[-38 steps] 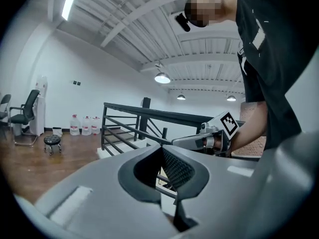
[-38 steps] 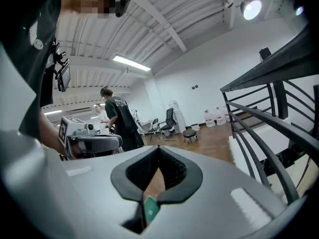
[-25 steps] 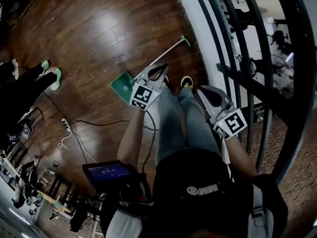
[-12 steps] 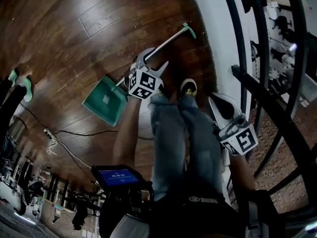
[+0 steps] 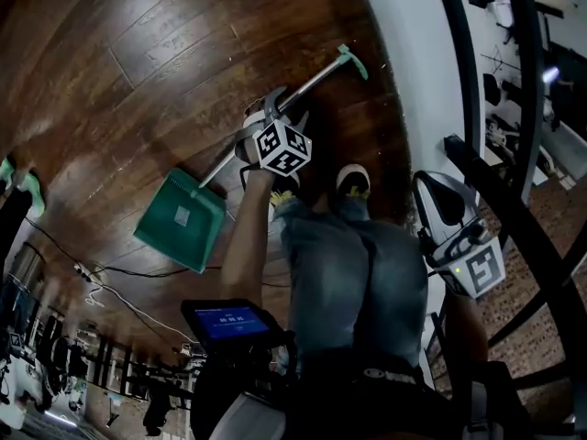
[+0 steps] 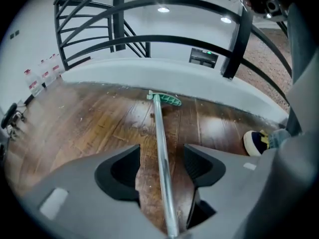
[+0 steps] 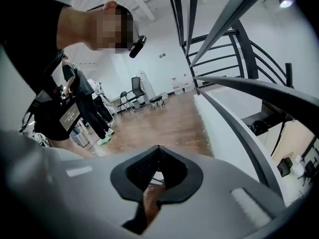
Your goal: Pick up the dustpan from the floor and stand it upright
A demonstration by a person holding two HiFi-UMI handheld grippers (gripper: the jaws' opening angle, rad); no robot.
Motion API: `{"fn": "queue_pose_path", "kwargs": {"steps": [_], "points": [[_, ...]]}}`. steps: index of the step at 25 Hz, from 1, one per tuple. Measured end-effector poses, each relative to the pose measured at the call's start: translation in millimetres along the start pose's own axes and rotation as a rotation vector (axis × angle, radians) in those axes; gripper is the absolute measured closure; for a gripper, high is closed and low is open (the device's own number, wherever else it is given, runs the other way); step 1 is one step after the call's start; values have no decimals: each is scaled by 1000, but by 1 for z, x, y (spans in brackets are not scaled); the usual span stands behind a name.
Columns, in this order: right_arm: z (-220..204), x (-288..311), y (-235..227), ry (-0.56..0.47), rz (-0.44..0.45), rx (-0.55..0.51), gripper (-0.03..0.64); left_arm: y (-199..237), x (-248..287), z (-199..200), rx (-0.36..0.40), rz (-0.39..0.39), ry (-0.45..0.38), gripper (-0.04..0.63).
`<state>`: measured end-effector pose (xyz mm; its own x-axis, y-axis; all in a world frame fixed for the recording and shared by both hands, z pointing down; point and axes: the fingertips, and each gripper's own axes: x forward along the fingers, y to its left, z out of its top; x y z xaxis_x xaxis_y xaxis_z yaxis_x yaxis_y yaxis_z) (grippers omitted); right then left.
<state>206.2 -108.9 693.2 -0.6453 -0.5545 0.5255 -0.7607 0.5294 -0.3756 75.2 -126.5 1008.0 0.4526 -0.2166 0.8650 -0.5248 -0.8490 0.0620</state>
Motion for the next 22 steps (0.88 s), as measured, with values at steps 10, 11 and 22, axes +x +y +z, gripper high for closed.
{"fn": "queue_pose_path", "kwargs": {"steps": [10, 11, 22], "points": [[4, 4, -8, -4, 2, -84, 614, -1, 40, -12, 12, 30, 120, 483], [7, 3, -7, -6, 3, -73, 614, 3, 31, -7, -10, 45, 108, 485], [110, -55, 111, 9, 180, -37, 614, 74, -258, 117, -199, 386, -313, 491]]}}
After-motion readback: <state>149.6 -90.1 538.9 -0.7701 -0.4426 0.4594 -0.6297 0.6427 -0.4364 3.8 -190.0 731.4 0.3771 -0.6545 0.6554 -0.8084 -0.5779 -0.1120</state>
